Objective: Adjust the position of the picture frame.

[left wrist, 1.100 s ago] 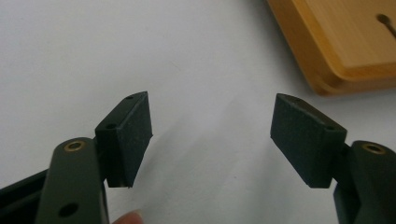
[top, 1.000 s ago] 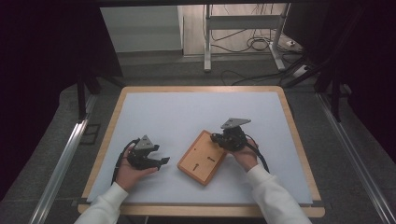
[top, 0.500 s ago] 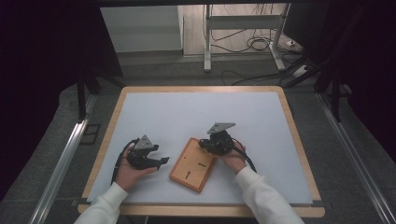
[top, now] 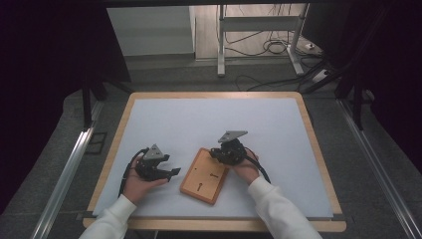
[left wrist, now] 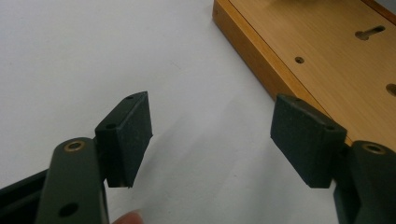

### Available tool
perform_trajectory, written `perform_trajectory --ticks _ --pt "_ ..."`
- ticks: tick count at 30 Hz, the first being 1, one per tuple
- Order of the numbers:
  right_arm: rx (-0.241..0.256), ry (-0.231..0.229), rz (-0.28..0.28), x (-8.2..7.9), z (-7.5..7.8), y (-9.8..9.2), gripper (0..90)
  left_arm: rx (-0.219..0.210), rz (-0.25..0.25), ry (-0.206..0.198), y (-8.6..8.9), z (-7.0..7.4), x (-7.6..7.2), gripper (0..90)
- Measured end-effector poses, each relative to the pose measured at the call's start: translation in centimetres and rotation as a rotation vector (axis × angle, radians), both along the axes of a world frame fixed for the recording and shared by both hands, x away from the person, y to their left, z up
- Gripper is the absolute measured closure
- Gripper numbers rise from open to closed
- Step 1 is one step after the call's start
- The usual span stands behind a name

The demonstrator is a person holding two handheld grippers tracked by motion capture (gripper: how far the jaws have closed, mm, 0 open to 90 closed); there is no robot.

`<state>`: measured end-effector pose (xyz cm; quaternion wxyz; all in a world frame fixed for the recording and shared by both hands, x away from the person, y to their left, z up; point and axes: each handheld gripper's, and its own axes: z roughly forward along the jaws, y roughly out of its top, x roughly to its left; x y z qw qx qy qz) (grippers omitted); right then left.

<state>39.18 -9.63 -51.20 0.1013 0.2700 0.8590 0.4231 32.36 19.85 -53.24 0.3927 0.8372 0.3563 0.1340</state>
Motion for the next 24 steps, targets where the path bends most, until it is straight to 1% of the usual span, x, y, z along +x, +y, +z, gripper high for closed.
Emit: perform_trajectory --ticks 1,2,3,4,5,6,7,9,11,12,13,14,19,20,21,22,24 --pt "0.013 -0.020 -0.017 -0.2 0.5 -0.4 69.5 0.003 -0.003 0.000 0.0 0.0 0.0 28.7" --pt "0.021 -0.023 -0.024 -0.3 0.9 -0.7 67.0 0.002 -0.003 0.001 0.0 0.0 0.0 28.7" --pt "0.030 -0.027 -0.033 -0.4 1.2 -1.1 62.3 0.004 -0.005 -0.001 0.0 0.0 0.0 28.7" --pt "0.030 -0.027 -0.033 -0.4 1.2 -1.1 62.3 0.004 -0.005 -0.001 0.0 0.0 0.0 28.6" --pt "0.039 -0.037 -0.063 -0.8 1.9 -1.9 54.0 0.005 -0.006 -0.001 0.0 0.1 0.0 28.6" --pt "0.039 -0.037 -0.063 -0.8 1.9 -1.9 54.0 0.005 -0.006 -0.002 0.0 0.1 0.0 28.7" --pt "0.055 -0.048 -0.085 -1.2 2.4 -3.0 47.9 0.006 -0.007 -0.003 0.0 0.1 0.0 28.7" --pt "0.064 -0.045 -0.110 -1.8 2.8 -4.2 42.0 0.005 -0.007 -0.003 0.0 0.1 -0.1 28.6" --pt "0.080 -0.030 -0.132 -2.4 2.9 -5.6 38.8 0.004 -0.006 -0.003 -0.1 0.1 -0.1 28.6" --pt "0.080 -0.030 -0.132 -2.4 2.9 -5.6 38.8 0.004 -0.006 -0.003 -0.1 0.1 -0.1 28.6" --pt "0.094 -0.023 -0.153 -3.2 2.8 -7.0 36.9 0.003 -0.007 0.000 -0.2 0.1 -0.1 28.6" --pt "0.092 -0.023 -0.159 -3.7 2.7 -7.6 36.2 0.003 -0.007 -0.001 -0.3 0.1 -0.2 28.7" --pt "0.052 -0.024 -0.184 -6.1 1.9 -10.6 33.2 0.003 -0.010 -0.006 -0.3 0.2 -0.3 28.7" --pt "0.052 -0.024 -0.184 -6.1 1.9 -10.6 33.2 0.001 -0.008 -0.005 -0.3 0.2 -0.3 28.7" --pt "0.044 -0.016 -0.194 -7.1 1.4 -11.8 32.1 0.000 -0.008 -0.003 -0.3 0.2 -0.3 28.9" --pt "0.040 -0.010 -0.199 -7.6 1.1 -12.3 31.7 0.000 -0.012 -0.001 -0.3 0.2 -0.3 29.6" --pt "0.030 -0.014 -0.208 -8.6 0.8 -13.5 31.6 -0.001 -0.019 0.003 -0.3 0.2 -0.3 32.9"
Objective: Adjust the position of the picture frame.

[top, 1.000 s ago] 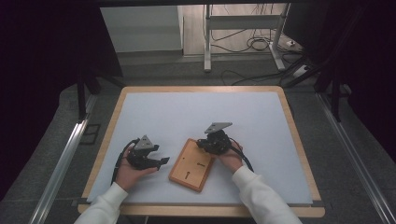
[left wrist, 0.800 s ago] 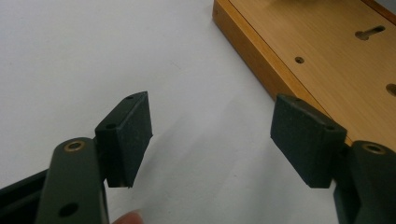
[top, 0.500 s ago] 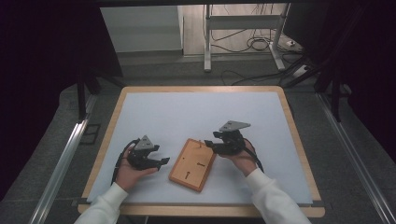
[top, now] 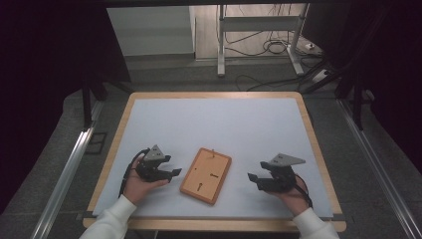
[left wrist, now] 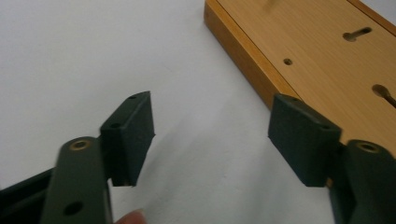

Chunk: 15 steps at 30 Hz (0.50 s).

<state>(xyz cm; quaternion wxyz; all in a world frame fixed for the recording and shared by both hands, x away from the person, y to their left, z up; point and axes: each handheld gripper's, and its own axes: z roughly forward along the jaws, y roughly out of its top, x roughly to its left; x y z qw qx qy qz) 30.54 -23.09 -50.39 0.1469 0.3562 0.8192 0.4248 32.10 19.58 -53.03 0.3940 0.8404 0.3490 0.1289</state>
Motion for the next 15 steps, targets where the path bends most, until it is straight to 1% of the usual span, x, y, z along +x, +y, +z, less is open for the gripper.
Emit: perform_trajectory --ticks 3,4,5,6,9,12,13,14,15 --pt "0.006 -0.009 -0.030 -1.0 -0.1 -1.5 31.4 -0.009 -0.015 0.010 -0.1 0.1 -0.1 38.8" --pt "0.006 -0.009 -0.030 -1.0 -0.1 -1.5 31.4 -0.009 -0.015 0.010 -0.1 0.1 -0.1 42.5" --pt "0.020 -0.008 -0.044 -1.4 0.0 -2.1 31.3 -0.012 -0.027 0.011 -0.1 0.2 -0.2 46.8" --pt "0.018 -0.009 -0.049 -1.5 0.0 -2.4 31.4 -0.009 -0.035 0.013 -0.2 0.2 -0.2 52.3" --pt "0.017 -0.013 -0.058 -1.6 -0.1 -2.7 31.3 -0.004 -0.051 0.022 -0.3 0.3 -0.4 68.7" --pt "0.006 -0.012 -0.058 -1.5 -0.2 -2.8 31.0 0.002 -0.063 0.032 -0.4 0.3 -0.4 79.3" --pt "-0.001 -0.010 -0.057 -1.4 -0.3 -2.7 30.6 0.009 -0.074 0.041 -0.5 0.2 -0.5 82.7" --pt "-0.001 -0.010 -0.057 -1.4 -0.3 -2.7 30.6 0.009 -0.074 0.041 -0.5 0.2 -0.5 85.4" --pt "-0.008 -0.009 -0.053 -1.4 -0.4 -2.5 30.5 0.007 -0.085 0.051 -0.5 0.3 -0.6 87.6"
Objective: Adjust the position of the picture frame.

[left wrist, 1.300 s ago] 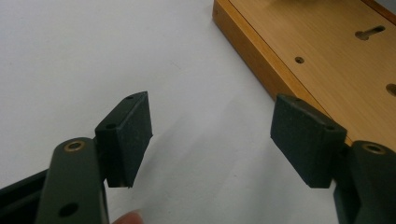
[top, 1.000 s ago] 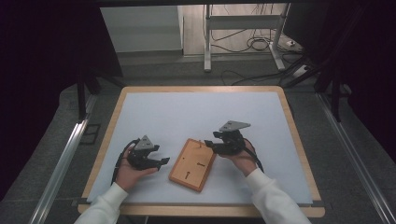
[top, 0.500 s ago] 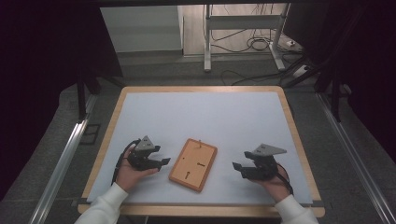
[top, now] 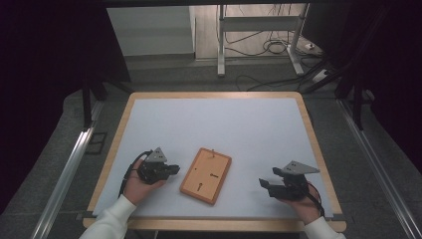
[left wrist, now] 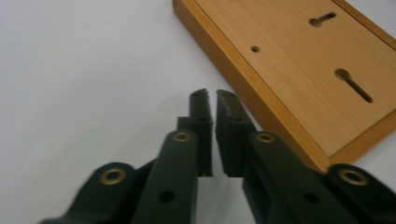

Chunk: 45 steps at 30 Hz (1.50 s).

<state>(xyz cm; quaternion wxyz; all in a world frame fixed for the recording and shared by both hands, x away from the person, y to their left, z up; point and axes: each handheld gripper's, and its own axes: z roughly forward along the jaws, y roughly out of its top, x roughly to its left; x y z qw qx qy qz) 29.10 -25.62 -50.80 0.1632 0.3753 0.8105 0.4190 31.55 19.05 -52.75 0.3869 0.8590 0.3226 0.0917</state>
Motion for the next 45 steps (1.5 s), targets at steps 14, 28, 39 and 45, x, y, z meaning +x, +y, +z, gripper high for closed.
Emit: perform_trajectory --ticks 14,28,39,45 --pt "-0.033 -0.007 0.001 0.0 0.0 0.2 29.8 0.058 -0.104 0.033 -0.4 -0.9 -2.7 89.6" --pt "-0.034 -0.006 -0.019 0.2 -0.1 -0.2 29.6 0.059 -0.126 0.053 -0.8 -0.9 -2.9 89.7" --pt "-0.037 0.000 -0.016 0.3 -0.2 0.0 29.5 0.056 -0.128 0.049 -0.8 -0.8 -3.0 89.7" --pt "-0.043 0.002 -0.013 0.3 -0.3 0.0 29.4 0.058 -0.142 0.050 -1.0 -0.7 -3.1 89.7"
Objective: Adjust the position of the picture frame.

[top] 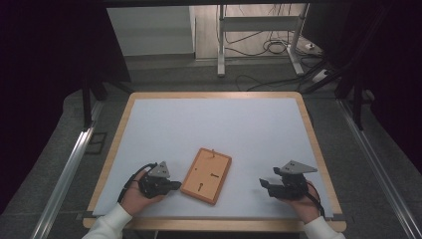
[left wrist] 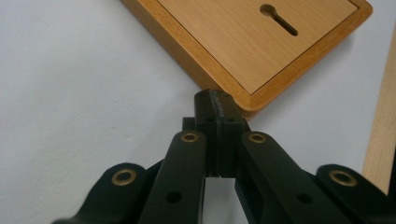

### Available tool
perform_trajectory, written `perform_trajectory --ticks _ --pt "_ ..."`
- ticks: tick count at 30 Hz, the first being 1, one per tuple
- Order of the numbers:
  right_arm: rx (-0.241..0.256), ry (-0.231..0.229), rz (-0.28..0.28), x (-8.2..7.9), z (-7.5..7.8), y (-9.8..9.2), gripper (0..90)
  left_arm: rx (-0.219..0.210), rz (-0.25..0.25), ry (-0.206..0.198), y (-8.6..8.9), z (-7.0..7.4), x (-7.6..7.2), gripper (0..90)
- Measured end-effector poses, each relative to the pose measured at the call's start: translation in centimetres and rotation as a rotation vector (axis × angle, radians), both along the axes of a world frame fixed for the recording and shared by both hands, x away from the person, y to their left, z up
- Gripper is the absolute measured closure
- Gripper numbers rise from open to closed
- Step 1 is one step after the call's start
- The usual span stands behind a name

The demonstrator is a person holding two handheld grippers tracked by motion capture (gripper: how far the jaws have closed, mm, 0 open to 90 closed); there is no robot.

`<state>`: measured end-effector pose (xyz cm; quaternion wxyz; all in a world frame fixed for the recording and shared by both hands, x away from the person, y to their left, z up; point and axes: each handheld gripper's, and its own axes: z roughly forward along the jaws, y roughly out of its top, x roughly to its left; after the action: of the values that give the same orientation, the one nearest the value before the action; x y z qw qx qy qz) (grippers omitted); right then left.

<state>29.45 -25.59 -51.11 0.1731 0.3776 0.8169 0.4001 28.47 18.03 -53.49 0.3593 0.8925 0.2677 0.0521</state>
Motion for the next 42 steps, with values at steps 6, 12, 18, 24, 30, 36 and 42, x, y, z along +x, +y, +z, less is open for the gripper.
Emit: perform_trajectory --ticks 6,12,18,24,30,36,42 --pt "-0.005 0.001 0.000 0.0 0.0 0.0 29.4 0.008 -0.027 0.003 -0.7 0.0 -0.3 89.7" --pt "-0.009 0.003 0.002 0.1 -0.2 0.1 29.3 0.008 -0.046 0.001 -1.5 0.0 -0.6 89.7" --pt "-0.014 0.008 0.002 0.2 -0.3 0.1 29.3 0.008 -0.064 0.003 -2.2 0.0 -0.7 89.7" --pt "-0.015 0.010 0.000 0.2 -0.3 0.1 29.2 0.012 -0.089 0.003 -3.3 0.2 -0.9 89.6" --pt "-0.017 0.011 0.004 0.2 -0.4 0.1 29.2 0.006 -0.103 0.003 -4.1 0.2 -0.9 89.6" --pt "-0.018 0.011 0.003 0.2 -0.4 0.1 29.2 0.000 -0.110 0.001 -4.0 0.3 -0.9 89.6" --pt "-0.015 0.008 0.002 0.2 -0.2 -0.1 29.2 -0.028 -0.058 -0.026 -2.6 0.5 -0.5 87.8"
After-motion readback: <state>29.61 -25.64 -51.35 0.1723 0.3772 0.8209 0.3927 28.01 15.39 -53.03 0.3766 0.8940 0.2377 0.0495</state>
